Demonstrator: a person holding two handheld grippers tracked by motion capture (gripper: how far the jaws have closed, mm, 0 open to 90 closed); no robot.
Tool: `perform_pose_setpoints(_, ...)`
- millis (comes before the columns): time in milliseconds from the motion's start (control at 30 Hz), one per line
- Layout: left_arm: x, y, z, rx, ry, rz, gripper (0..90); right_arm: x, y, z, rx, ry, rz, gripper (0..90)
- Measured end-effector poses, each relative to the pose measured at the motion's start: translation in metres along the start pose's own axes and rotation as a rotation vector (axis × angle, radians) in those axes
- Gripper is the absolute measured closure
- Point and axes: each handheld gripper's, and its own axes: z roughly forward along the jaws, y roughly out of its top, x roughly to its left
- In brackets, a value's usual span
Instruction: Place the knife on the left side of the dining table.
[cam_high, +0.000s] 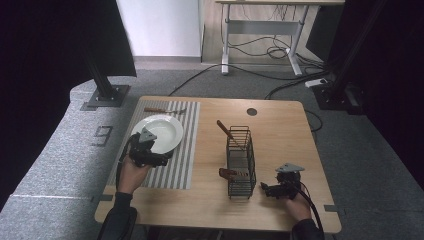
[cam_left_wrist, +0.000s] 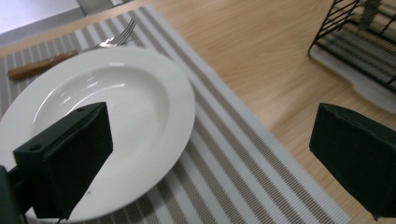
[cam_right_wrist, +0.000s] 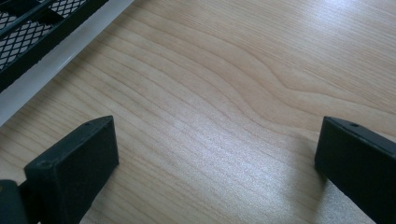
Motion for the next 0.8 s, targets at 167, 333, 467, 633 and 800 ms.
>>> perform_pose_setpoints(167, -0.007, 0.015, 0.002, -0.017, -0.032, 0.013, 0.0, 0.0, 0.0, 0.0, 0.0, 0.0, 0.0, 0.0)
perform_pose_setpoints(333, -0.014, 0.029, 0.004, -0.008, -0.049, 0.018, 0.0, 0.0, 0.0, 0.0, -0.001, 0.0, 0.002, 0.0)
perform_pose_setpoints(467, -0.02, 0.04, 0.005, -0.013, -0.067, 0.007, 0.0, 0.0, 0.0, 0.0, 0.0, 0.0, 0.004, 0.0)
perform_pose_setpoints(633, -0.025, 0.054, 0.009, -0.017, -0.078, 0.001, 0.0, 0.0, 0.0, 0.0, -0.002, 0.0, 0.001, 0.0)
perform_pose_setpoints(800, -0.032, 0.067, 0.014, -0.02, -0.09, 0.007, 0.0, 0.0, 0.0, 0.0, -0.001, 0.0, 0.003, 0.0)
